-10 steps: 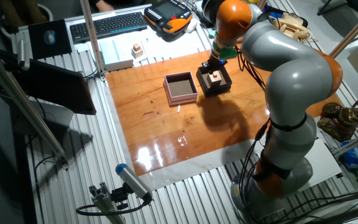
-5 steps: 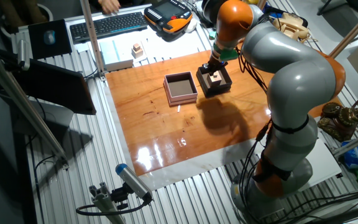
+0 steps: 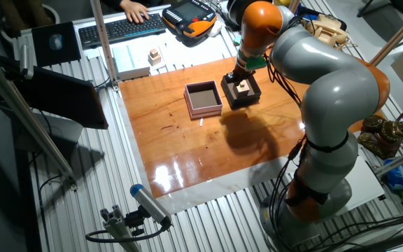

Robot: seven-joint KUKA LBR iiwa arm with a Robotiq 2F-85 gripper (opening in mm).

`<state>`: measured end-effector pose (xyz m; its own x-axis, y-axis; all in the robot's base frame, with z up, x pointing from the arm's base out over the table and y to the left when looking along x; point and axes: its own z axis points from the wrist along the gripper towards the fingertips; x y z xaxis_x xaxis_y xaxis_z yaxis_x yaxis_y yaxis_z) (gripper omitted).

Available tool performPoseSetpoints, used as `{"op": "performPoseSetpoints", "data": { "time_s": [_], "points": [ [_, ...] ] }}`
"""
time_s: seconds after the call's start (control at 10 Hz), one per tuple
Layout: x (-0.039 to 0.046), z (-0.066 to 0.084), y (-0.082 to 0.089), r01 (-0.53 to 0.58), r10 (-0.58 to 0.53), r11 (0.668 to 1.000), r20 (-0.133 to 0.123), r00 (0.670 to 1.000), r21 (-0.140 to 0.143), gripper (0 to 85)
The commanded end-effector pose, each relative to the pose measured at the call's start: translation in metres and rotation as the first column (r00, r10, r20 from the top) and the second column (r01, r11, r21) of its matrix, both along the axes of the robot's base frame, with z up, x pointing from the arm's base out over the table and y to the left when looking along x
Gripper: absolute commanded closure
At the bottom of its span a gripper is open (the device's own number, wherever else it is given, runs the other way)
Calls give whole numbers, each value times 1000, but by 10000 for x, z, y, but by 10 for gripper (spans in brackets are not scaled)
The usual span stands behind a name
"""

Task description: Move an object from one box to another

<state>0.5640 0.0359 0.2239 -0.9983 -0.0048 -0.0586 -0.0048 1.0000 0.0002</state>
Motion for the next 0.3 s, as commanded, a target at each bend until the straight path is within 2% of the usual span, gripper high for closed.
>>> {"op": "performPoseSetpoints", "data": {
  "time_s": [0.0, 0.2],
  "points": [
    [0, 0, -2, 0, 0, 1000, 2, 1000, -3, 850],
    [-4, 2, -2, -3, 3, 1000, 2, 1000, -5, 850]
  ]
}}
